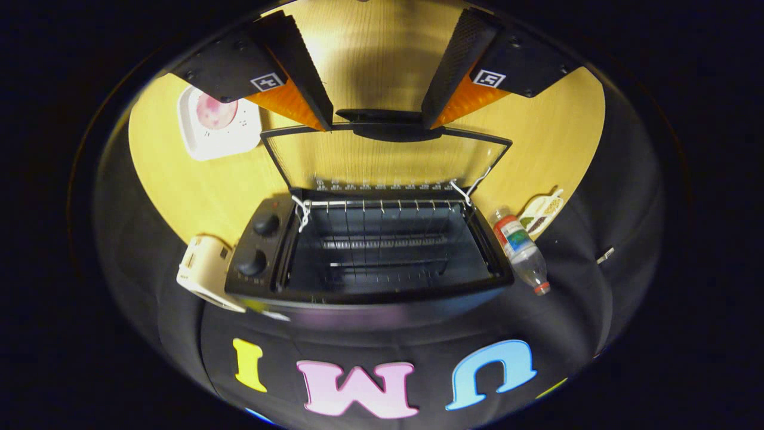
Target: Open the toaster oven, put the food inside, and close the toaster oven door.
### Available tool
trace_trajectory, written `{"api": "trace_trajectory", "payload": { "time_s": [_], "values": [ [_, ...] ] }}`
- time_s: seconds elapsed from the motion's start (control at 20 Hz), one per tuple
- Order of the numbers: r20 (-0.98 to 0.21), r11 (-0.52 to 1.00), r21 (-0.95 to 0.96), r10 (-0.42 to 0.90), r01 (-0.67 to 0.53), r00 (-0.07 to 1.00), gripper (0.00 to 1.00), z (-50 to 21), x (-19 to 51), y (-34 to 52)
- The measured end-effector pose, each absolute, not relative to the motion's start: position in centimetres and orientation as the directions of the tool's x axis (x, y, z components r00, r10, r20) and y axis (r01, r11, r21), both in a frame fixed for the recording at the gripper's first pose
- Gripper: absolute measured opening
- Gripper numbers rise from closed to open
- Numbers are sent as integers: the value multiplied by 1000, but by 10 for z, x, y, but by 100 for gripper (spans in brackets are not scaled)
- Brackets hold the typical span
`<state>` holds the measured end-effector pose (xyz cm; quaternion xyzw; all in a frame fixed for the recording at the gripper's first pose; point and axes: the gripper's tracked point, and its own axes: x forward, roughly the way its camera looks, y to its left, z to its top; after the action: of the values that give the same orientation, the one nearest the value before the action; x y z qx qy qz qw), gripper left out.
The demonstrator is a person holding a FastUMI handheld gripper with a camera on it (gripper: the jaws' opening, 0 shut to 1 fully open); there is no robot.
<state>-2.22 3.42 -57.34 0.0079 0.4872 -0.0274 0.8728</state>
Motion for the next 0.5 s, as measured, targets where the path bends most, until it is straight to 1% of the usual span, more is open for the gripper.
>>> {"api": "trace_trajectory", "payload": {
  "time_s": [0.1, 0.3, 0.5],
  "values": [
    [-860, 997, -15, -54, 80, 507, 98, -579, -26, 27],
    [-850, 998, -25, -55, 64, 524, 97, -574, -26, 20],
    [-839, 994, -44, -89, 96, 537, 97, -563, -20, 1]
  ]
}}
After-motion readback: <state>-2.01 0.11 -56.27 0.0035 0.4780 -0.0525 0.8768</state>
